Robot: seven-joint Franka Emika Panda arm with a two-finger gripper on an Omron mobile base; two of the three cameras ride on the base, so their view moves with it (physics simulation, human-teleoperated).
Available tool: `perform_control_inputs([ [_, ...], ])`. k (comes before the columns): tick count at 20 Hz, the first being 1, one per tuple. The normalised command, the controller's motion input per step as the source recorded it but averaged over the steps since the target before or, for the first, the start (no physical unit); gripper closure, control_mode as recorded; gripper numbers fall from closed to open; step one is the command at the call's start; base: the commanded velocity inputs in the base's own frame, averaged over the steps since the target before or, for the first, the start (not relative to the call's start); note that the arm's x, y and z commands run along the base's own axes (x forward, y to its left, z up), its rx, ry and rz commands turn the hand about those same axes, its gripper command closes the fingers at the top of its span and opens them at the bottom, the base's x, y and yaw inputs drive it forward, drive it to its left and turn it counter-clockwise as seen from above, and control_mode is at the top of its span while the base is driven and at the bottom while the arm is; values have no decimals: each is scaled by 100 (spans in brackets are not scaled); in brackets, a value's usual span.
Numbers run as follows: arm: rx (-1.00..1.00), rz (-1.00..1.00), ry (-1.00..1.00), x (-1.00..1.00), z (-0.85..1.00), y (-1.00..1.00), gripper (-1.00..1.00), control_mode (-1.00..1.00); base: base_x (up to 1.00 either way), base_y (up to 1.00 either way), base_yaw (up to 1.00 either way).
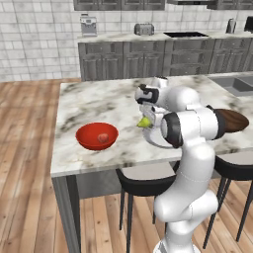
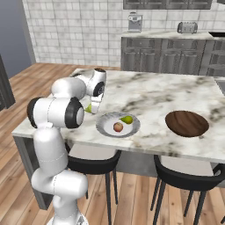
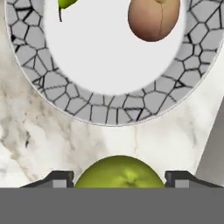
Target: Take the fruits from the plate on the dining counter and place two fruits in each bowl.
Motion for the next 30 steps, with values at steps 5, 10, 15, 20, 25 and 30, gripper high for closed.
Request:
perform_control_inputs([
  [5, 0, 74, 1, 0, 25, 77, 100, -100, 0, 0, 0],
  [10, -1, 49, -5, -6, 14, 100, 100, -100, 0, 0, 0],
  [15, -1, 22, -16, 9, 14, 93, 100, -100, 0, 0, 0],
  [20, 0, 11, -9, 7, -15, 58, 100, -100, 0, 0, 0],
  [25, -3, 12, -7, 12, -32, 34, 100, -100, 0, 0, 0],
  [30, -8, 12, 0, 0, -27, 49, 100, -100, 0, 0, 0],
])
